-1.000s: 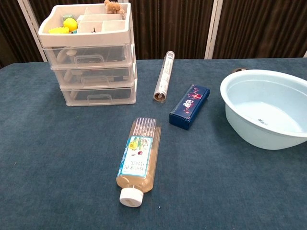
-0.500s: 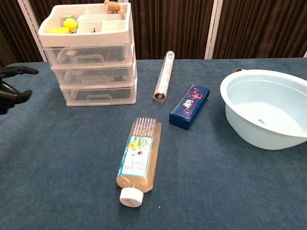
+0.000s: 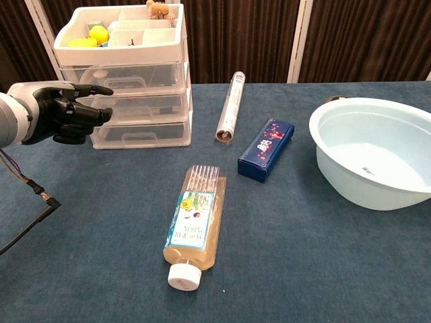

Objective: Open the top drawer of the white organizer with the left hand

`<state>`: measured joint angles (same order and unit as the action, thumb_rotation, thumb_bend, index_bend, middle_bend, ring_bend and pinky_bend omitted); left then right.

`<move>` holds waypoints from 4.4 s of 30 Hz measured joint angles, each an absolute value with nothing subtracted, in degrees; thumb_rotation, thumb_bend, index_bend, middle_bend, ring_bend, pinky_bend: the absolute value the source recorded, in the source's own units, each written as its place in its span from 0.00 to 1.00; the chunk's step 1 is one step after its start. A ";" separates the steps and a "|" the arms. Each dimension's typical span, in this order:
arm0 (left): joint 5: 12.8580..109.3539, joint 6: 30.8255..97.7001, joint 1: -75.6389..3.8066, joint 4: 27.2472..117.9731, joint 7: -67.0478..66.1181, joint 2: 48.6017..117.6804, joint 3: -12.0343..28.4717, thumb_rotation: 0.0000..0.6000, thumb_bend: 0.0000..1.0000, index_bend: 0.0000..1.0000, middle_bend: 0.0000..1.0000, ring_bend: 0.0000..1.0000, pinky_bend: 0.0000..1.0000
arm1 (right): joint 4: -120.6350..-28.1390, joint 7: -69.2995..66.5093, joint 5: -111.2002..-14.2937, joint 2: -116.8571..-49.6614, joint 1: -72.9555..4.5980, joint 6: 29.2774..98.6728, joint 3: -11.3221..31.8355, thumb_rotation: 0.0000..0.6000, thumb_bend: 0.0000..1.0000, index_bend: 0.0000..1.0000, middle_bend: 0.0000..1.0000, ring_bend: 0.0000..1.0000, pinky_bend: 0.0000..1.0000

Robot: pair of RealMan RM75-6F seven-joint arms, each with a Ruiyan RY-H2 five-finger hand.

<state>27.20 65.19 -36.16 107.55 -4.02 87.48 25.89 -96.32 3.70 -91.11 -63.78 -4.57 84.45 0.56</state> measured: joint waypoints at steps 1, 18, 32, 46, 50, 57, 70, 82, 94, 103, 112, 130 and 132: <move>26.65 65.30 -36.46 107.29 -4.09 87.75 26.10 1.00 0.58 0.07 0.99 0.98 1.00 | -96.35 3.69 -91.15 -63.78 -4.56 84.47 0.54 1.00 0.07 0.00 0.00 0.00 0.00; 28.03 65.58 -38.36 102.84 -1.60 92.09 27.20 1.00 0.58 0.14 0.99 0.98 1.00 | -96.42 3.06 -91.17 -63.59 -4.58 84.45 0.57 1.00 0.07 0.00 0.00 0.00 0.00; 28.01 65.00 -38.86 100.24 0.95 94.50 28.70 1.00 0.58 0.14 1.00 0.98 1.00 | -96.51 3.18 -90.98 -63.62 -4.56 84.34 0.58 1.00 0.07 0.00 0.00 0.00 0.00; 27.35 62.54 -40.09 95.36 2.43 96.50 30.25 1.00 0.58 0.17 1.00 0.98 1.00 | -96.47 3.16 -90.95 -63.63 -4.65 84.16 0.60 1.00 0.07 0.00 0.00 0.00 0.00; 27.36 61.49 -40.55 94.21 2.93 96.94 30.73 1.00 0.58 0.22 1.00 0.98 1.00 | -96.45 3.24 -91.01 -63.67 -4.68 84.11 0.56 1.00 0.07 0.00 0.00 0.00 0.00; 27.93 60.72 -40.97 94.12 3.58 97.40 31.03 1.00 0.58 0.23 1.00 0.98 1.00 | -96.44 3.28 -91.05 -63.69 -4.70 84.11 0.56 1.00 0.07 0.00 0.00 0.00 0.00; 28.15 59.49 -41.89 92.66 3.91 98.42 30.84 1.00 0.58 0.24 1.00 0.98 1.00 | -96.50 3.19 -90.92 -63.64 -4.74 83.98 0.58 1.00 0.07 0.00 0.00 0.00 0.00; 31.27 60.42 -40.06 96.51 4.38 97.96 28.33 1.00 0.58 0.24 1.00 0.98 1.00 | -96.52 3.40 -91.04 -63.70 -4.71 84.06 0.53 1.00 0.07 0.00 0.00 0.00 0.00; 41.18 62.84 -37.06 100.97 3.10 95.19 23.13 1.00 0.59 0.27 1.00 0.99 1.00 | -96.50 3.48 -90.99 -63.74 -4.71 84.05 0.55 1.00 0.07 0.00 0.00 0.00 0.00; 53.02 68.17 -37.28 102.80 -9.96 91.01 19.16 1.00 0.62 0.26 1.00 1.00 1.00 | -96.53 3.92 -90.98 -63.90 -4.68 84.04 0.50 1.00 0.07 0.00 0.00 0.00 0.00; 45.91 71.80 -40.88 107.18 -28.44 85.84 20.60 1.00 0.62 0.23 1.00 1.00 1.00 | -96.59 4.04 -90.98 -63.87 -4.65 83.96 0.41 1.00 0.07 0.00 0.00 0.00 0.00; 30.72 73.40 -44.94 106.68 -36.26 83.01 22.91 1.00 0.62 0.24 1.00 1.00 1.00 | -96.64 4.06 -90.94 -63.84 -4.66 83.86 0.39 1.00 0.07 0.00 0.00 0.00 0.00; 29.29 73.05 -45.18 106.22 -36.12 83.04 22.96 1.00 0.62 0.25 1.00 1.00 1.00 | -96.65 4.02 -90.90 -63.84 -4.66 83.85 0.39 1.00 0.07 0.00 0.00 0.00 0.00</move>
<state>29.29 73.05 -45.18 106.22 -36.12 83.04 22.96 -96.65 4.02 -90.90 -63.84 -4.66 83.85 0.39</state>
